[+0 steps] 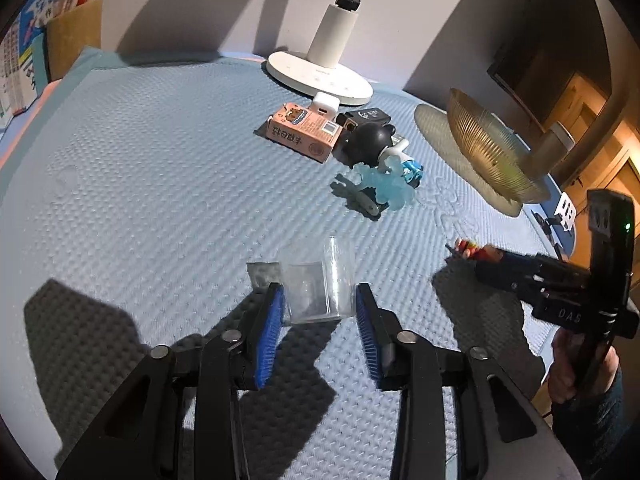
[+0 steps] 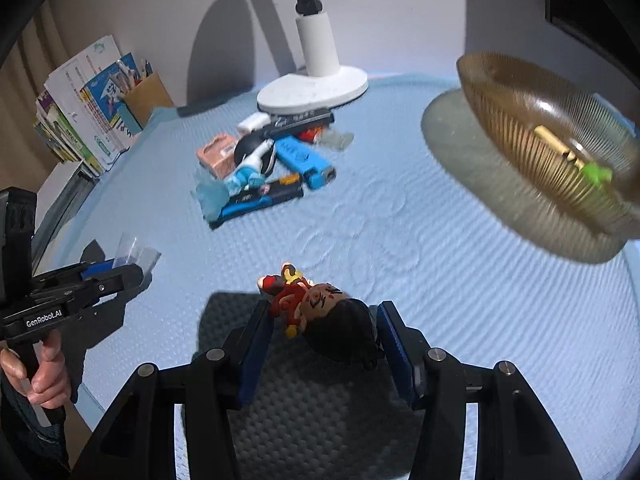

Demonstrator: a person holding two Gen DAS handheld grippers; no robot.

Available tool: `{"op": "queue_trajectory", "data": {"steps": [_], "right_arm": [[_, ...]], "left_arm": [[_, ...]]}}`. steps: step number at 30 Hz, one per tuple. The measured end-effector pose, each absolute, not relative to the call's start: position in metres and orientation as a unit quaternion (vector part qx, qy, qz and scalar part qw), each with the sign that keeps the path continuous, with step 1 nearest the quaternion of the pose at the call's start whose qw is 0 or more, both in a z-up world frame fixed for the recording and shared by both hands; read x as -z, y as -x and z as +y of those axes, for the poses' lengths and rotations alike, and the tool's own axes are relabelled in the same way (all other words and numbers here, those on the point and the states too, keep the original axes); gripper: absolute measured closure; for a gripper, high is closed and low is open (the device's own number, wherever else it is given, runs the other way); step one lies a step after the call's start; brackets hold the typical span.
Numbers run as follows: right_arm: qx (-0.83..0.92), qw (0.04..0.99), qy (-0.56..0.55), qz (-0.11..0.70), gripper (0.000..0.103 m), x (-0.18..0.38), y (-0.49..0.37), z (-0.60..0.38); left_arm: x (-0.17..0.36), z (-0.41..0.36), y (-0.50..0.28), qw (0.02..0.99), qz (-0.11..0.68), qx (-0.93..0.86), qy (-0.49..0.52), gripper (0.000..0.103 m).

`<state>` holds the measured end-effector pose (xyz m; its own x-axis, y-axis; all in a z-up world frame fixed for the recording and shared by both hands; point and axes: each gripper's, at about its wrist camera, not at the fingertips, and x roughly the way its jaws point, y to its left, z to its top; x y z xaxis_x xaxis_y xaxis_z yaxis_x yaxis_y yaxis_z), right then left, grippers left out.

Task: Organize rigid objects
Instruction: 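Lift the clear cup with the left tool while the right tool lifts the figurine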

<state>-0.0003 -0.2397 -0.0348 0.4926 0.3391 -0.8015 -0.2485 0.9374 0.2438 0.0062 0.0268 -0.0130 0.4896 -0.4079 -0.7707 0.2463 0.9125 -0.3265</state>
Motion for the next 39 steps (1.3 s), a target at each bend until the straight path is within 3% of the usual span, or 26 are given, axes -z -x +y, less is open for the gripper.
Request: {"op": "queue_trajectory", "data": {"steps": [5, 12, 14, 15, 21, 24, 26, 39], "right_arm": [[-0.186, 0.861, -0.026, 0.472, 0.039, 0.034, 0.013, -0.238], [-0.189, 0.862, -0.016, 0.470, 0.039, 0.030, 0.009, -0.241], [-0.192, 0.862, -0.008, 0.468, 0.039, 0.028, 0.007, -0.236], [-0.193, 0.862, -0.005, 0.468, 0.039, 0.028, 0.007, -0.233], [-0.190, 0.863, -0.014, 0.469, 0.039, 0.034, 0.001, -0.233], [-0.192, 0.864, -0.021, 0.465, 0.040, 0.035, 0.001, -0.236], [-0.197, 0.863, -0.031, 0.465, 0.050, 0.036, 0.002, -0.238], [-0.165, 0.885, -0.040, 0.433, 0.051, 0.013, 0.016, -0.260]], "left_arm": [[0.013, 0.027, -0.003, 0.867, 0.463, 0.167, 0.079, 0.056], [0.012, 0.015, -0.014, 0.870, 0.464, 0.149, 0.074, 0.056], [0.012, 0.010, -0.013, 0.875, 0.459, 0.146, 0.059, 0.059], [0.012, 0.008, -0.012, 0.877, 0.456, 0.146, 0.051, 0.065], [0.014, 0.007, -0.008, 0.882, 0.446, 0.142, 0.044, 0.066], [0.014, 0.008, -0.008, 0.882, 0.446, 0.144, 0.051, 0.067], [0.014, 0.008, -0.008, 0.882, 0.446, 0.141, 0.051, 0.069], [-0.011, -0.002, 0.005, 0.894, 0.431, 0.124, 0.027, 0.069]]}}
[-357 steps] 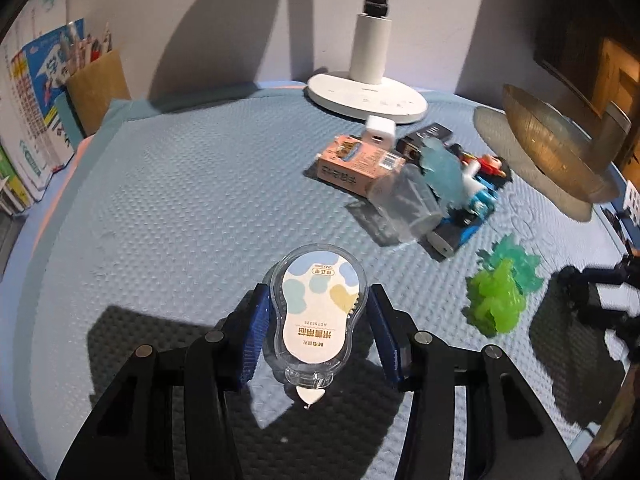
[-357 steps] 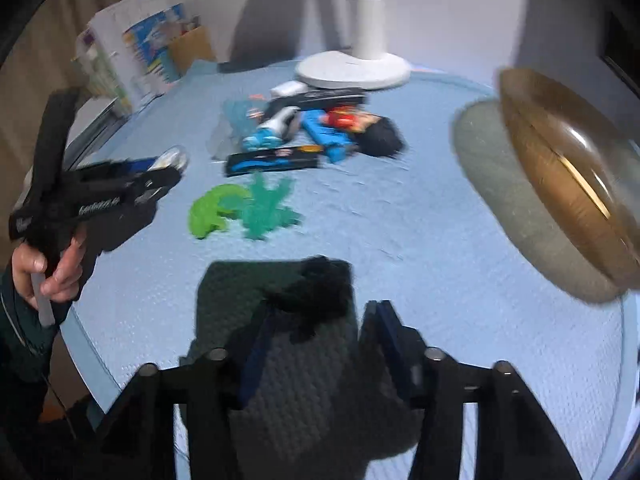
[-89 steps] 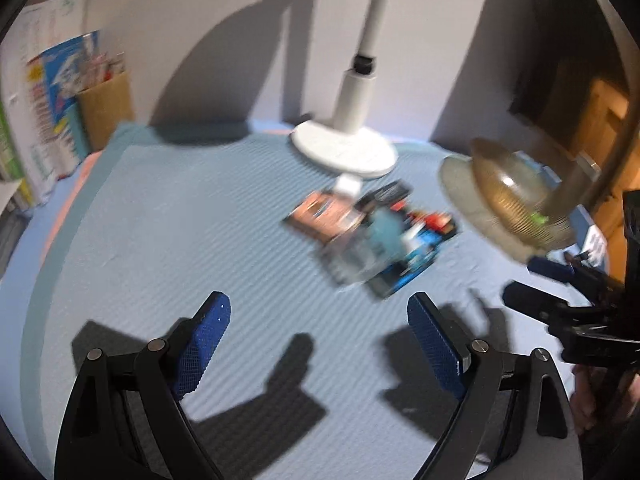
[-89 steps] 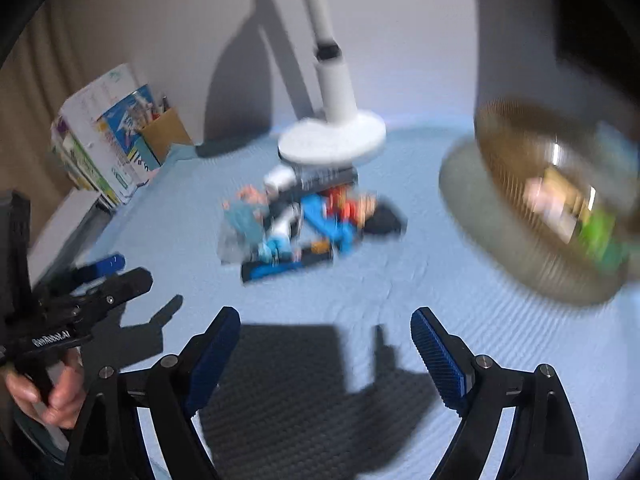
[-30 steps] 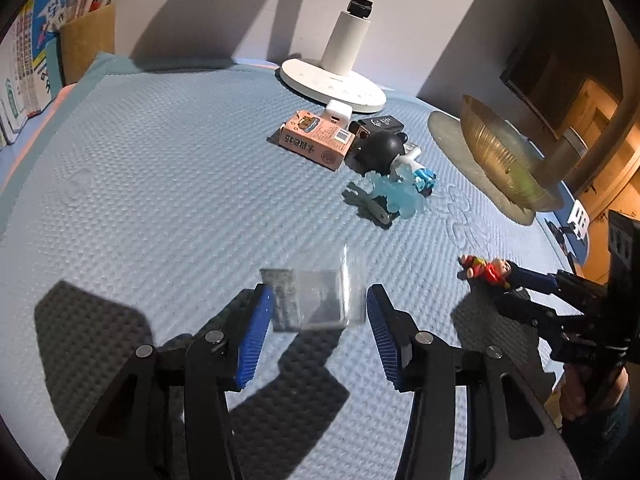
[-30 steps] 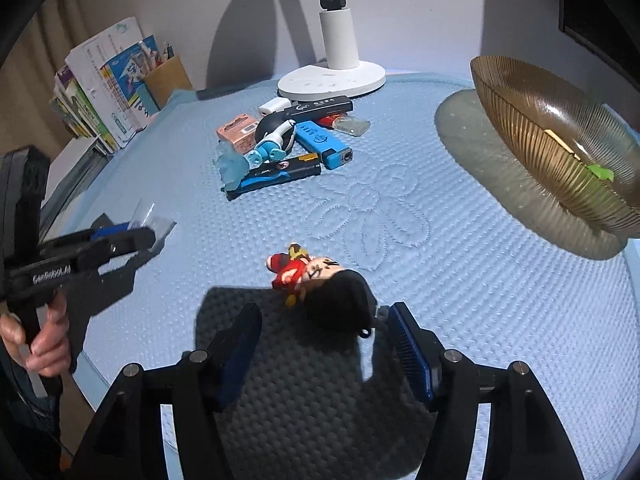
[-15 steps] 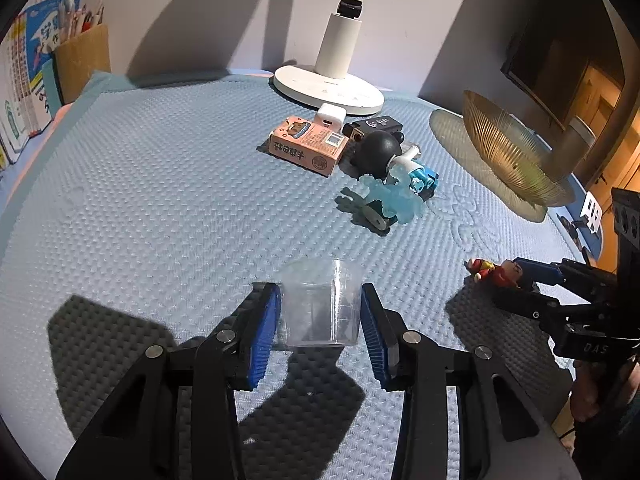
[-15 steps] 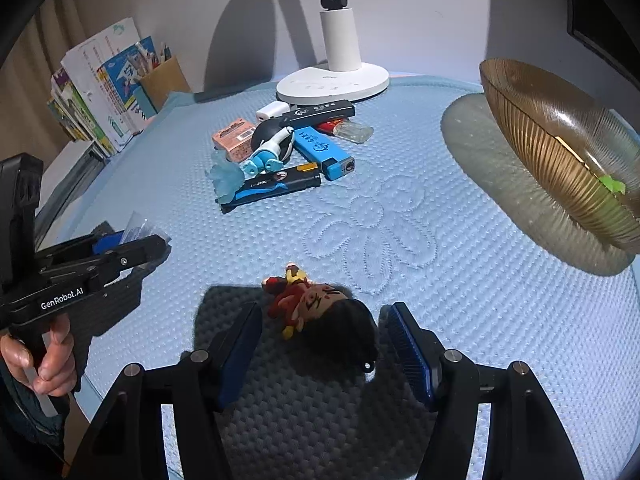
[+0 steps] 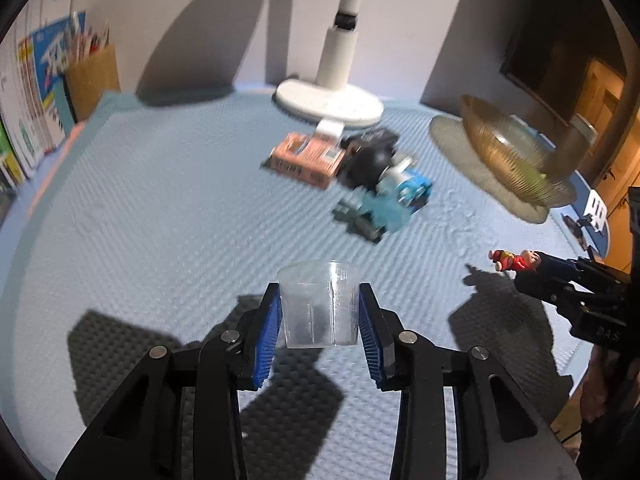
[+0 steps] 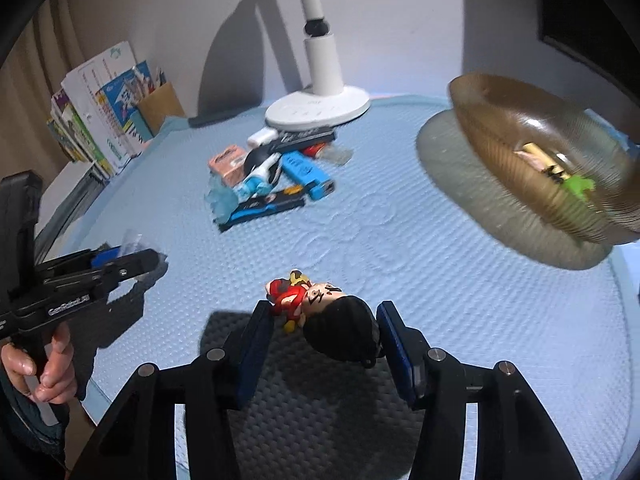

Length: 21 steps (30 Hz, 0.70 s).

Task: Organize rigid objects
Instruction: 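Lift the clear cup with the left tool while the right tool lifts the figurine, then carry both held items over the amber bowl and open both tools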

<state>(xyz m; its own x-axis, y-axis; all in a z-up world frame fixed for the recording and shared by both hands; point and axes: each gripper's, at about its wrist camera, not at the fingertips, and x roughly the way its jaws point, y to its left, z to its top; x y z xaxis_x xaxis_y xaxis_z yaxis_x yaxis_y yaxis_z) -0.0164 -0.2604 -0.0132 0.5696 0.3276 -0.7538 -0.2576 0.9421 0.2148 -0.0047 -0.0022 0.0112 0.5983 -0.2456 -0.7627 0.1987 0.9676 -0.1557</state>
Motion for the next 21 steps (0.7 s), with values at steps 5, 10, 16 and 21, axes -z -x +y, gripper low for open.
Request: {"op": "queue_trajectory", "data": {"steps": [5, 10, 16, 21], "right_arm": [[-0.134, 0.893, -0.055, 0.426, 0.051, 0.002, 0.018, -0.287], [-0.100, 0.910, -0.057, 0.399, 0.051, -0.019, 0.022, -0.323], [-0.016, 0.926, -0.065, 0.372, 0.051, -0.062, 0.002, -0.399], [0.060, 0.919, -0.109, 0.375, 0.051, -0.076, -0.035, -0.467]], "left_arm": [[-0.038, -0.015, 0.012, 0.899, 0.415, 0.134, 0.023, 0.069], [-0.071, -0.043, 0.016, 0.909, 0.386, 0.156, -0.003, 0.069], [-0.119, -0.109, -0.020, 0.910, 0.351, 0.219, -0.021, 0.069], [-0.131, -0.181, -0.069, 0.891, 0.359, 0.278, 0.000, 0.069]]}}
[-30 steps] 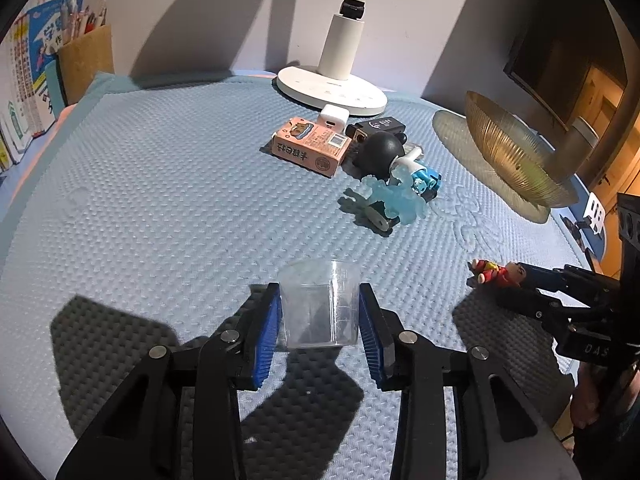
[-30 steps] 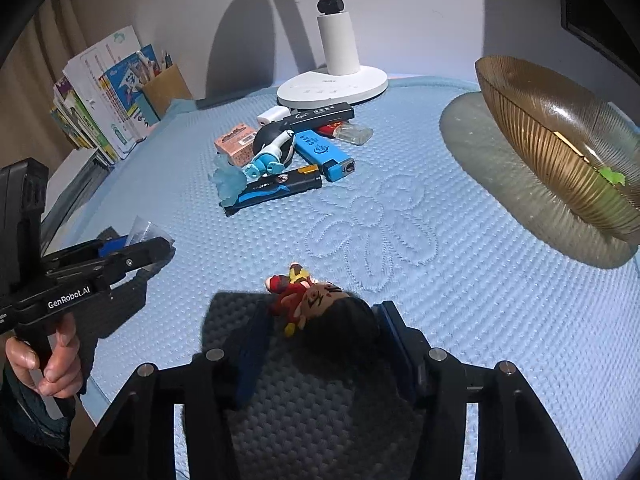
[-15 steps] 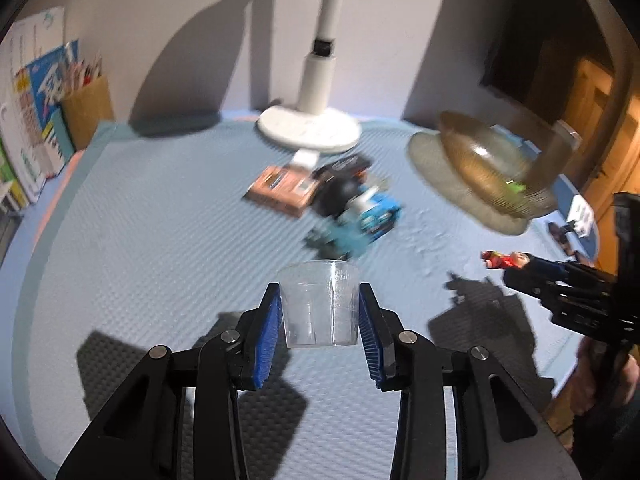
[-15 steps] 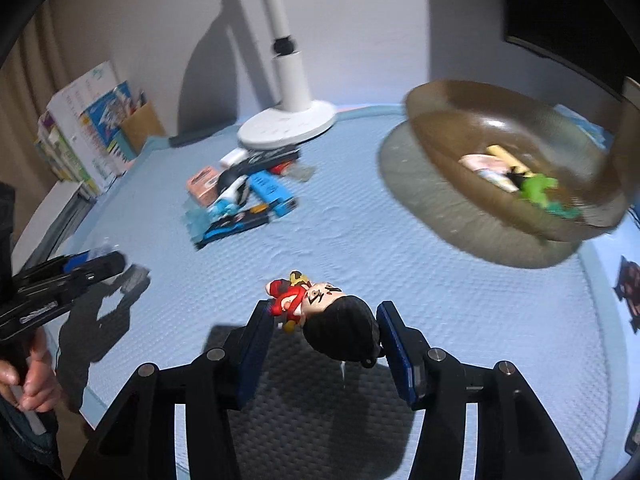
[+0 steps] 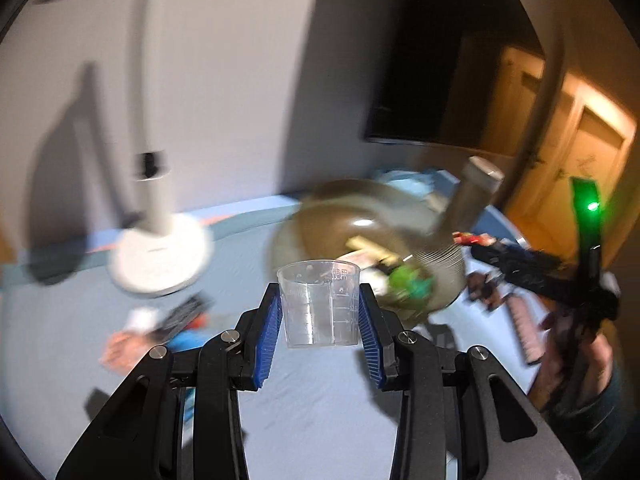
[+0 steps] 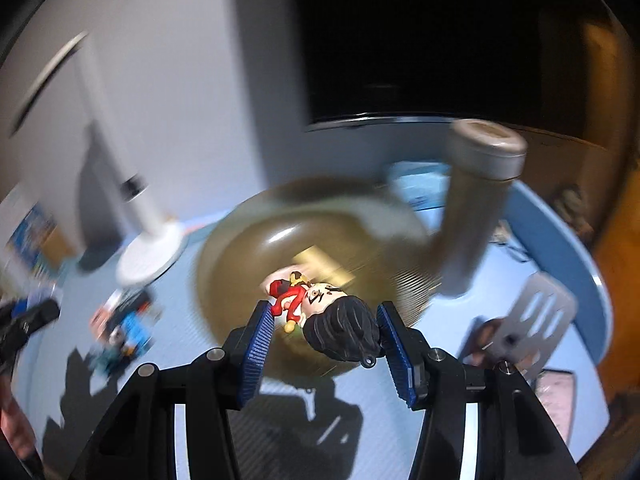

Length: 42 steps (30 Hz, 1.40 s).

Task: Organize rigid objects
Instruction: 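Carry both held items over the amber bowl and open both tools, then move both open tools back from the bowl toward the item pile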

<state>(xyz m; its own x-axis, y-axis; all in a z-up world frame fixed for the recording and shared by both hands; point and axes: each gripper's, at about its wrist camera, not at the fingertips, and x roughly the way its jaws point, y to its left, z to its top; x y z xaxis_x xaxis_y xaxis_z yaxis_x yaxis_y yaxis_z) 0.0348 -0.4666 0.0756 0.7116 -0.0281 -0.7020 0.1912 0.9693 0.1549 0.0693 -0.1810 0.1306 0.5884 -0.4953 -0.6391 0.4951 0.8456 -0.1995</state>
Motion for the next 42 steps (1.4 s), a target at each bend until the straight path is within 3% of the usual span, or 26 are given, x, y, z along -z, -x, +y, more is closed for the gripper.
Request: {"op": "queue_trajectory", "data": {"steps": [10, 11, 12, 14, 21, 28, 30, 31, 35, 42], "right_arm": [[0.107, 0.887, -0.100, 0.438, 0.051, -0.026, -0.088, -0.494], [0.110, 0.887, -0.098, 0.437, 0.050, -0.023, -0.091, -0.497], [0.115, 0.887, -0.095, 0.436, 0.049, -0.022, -0.093, -0.498], [0.126, 0.889, -0.102, 0.427, 0.044, -0.025, -0.092, -0.504], [0.080, 0.907, -0.130, 0.393, 0.044, -0.052, -0.055, -0.484], [-0.046, 0.920, -0.136, 0.364, 0.039, -0.083, -0.023, -0.400], [-0.090, 0.915, -0.154, 0.361, 0.031, -0.073, -0.015, -0.366], [-0.116, 0.907, -0.174, 0.367, 0.023, -0.057, -0.012, -0.344], [-0.173, 0.877, -0.153, 0.422, 0.022, 0.003, -0.016, -0.274], [-0.169, 0.885, -0.100, 0.423, 0.022, 0.036, -0.021, -0.238]], "left_arm": [[-0.067, -0.280, -0.135, 0.858, 0.422, 0.291, -0.012, 0.068], [-0.065, -0.283, -0.137, 0.853, 0.425, 0.303, -0.009, 0.056], [-0.064, -0.286, -0.140, 0.845, 0.433, 0.315, -0.011, 0.035], [-0.068, -0.280, -0.139, 0.851, 0.427, 0.304, -0.017, 0.022], [-0.094, -0.185, -0.114, 0.873, 0.397, 0.279, 0.058, 0.022], [-0.107, -0.051, -0.051, 0.922, 0.341, 0.168, 0.078, 0.022], [-0.096, -0.021, -0.036, 0.929, 0.339, 0.123, 0.082, 0.021], [-0.082, -0.005, -0.029, 0.931, 0.344, 0.096, 0.080, 0.021], [-0.037, 0.026, -0.025, 0.915, 0.392, 0.058, 0.075, 0.022], [0.005, 0.037, -0.035, 0.895, 0.431, 0.077, 0.084, 0.022]]}}
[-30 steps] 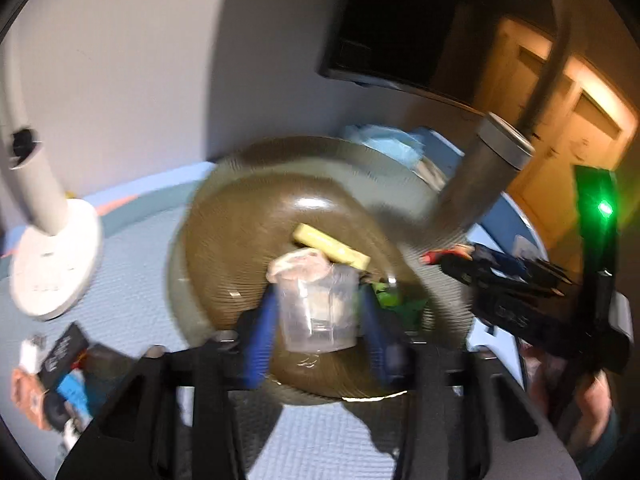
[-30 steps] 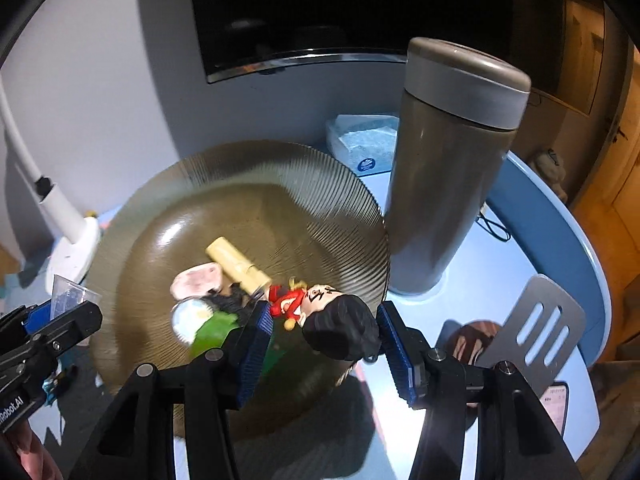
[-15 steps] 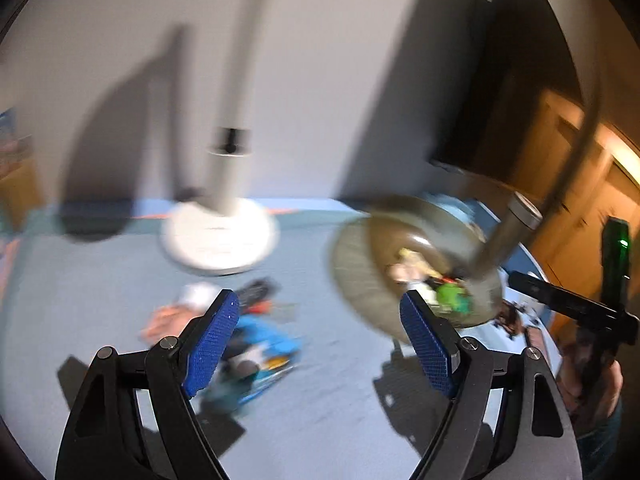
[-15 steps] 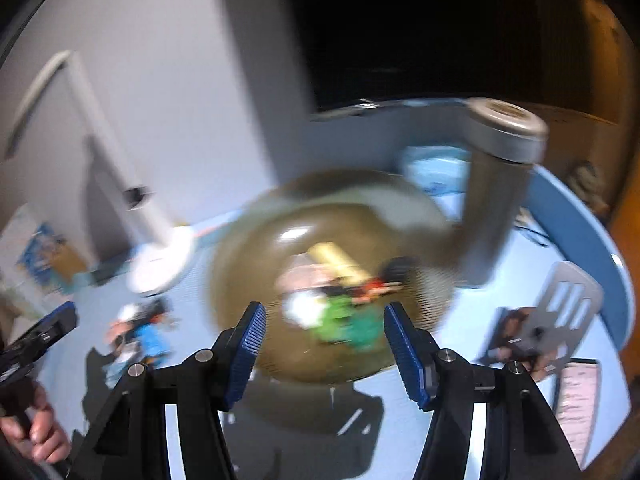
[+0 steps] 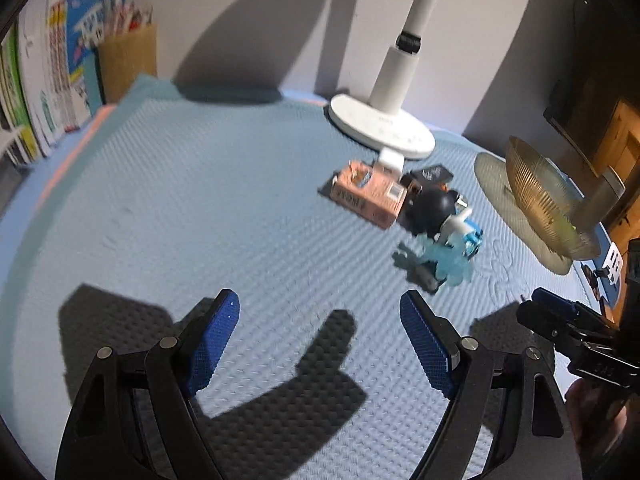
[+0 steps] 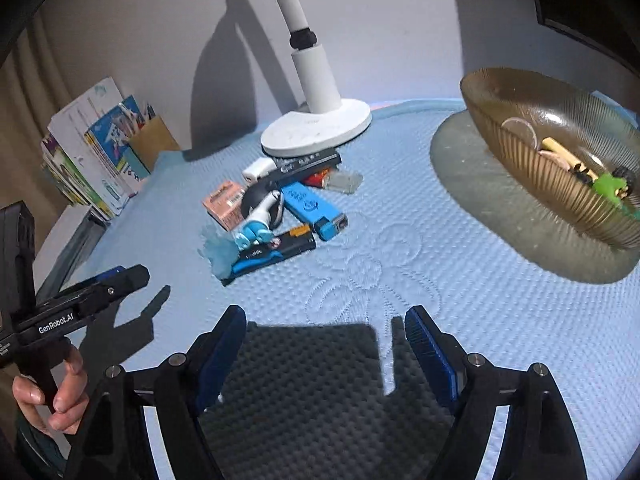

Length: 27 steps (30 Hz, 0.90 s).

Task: Organize rigid objects
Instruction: 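Move both open tools back from the bowl toward the item pile, then grasp the translucent blue crystal toy with the left tool while the right tool grasps the blue case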

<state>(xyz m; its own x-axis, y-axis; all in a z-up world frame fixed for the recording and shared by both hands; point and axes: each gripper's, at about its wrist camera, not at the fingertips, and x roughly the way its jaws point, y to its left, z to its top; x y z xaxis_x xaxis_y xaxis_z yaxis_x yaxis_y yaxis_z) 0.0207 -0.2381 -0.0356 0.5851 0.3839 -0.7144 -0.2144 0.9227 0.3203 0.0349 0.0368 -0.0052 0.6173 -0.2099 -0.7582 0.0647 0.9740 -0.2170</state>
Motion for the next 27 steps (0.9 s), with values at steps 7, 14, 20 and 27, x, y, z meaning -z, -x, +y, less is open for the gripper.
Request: {"op": "queue_trajectory", "data": {"steps": [7, 14, 20, 27], "right_arm": [[-0.161, 0.877, -0.138, 0.431, 0.022, 0.042, -0.027, -0.256], [-0.174, 0.849, -0.119, 0.484, 0.022, 0.029, -0.030, -0.248], [-0.147, 0.883, -0.002, 0.446, 0.025, -0.011, -0.051, -0.236], [-0.183, 0.877, 0.013, 0.445, 0.050, 0.005, -0.098, -0.215]], "left_arm": [[0.012, 0.032, -0.029, 0.894, 0.431, 0.091, 0.086, 0.023], [-0.024, 0.005, -0.022, 0.885, 0.423, 0.175, 0.088, 0.024], [-0.022, -0.031, -0.049, 0.879, 0.433, 0.197, 0.005, 0.026], [-0.003, -0.049, -0.074, 0.849, 0.469, 0.244, -0.006, 0.050]]}}
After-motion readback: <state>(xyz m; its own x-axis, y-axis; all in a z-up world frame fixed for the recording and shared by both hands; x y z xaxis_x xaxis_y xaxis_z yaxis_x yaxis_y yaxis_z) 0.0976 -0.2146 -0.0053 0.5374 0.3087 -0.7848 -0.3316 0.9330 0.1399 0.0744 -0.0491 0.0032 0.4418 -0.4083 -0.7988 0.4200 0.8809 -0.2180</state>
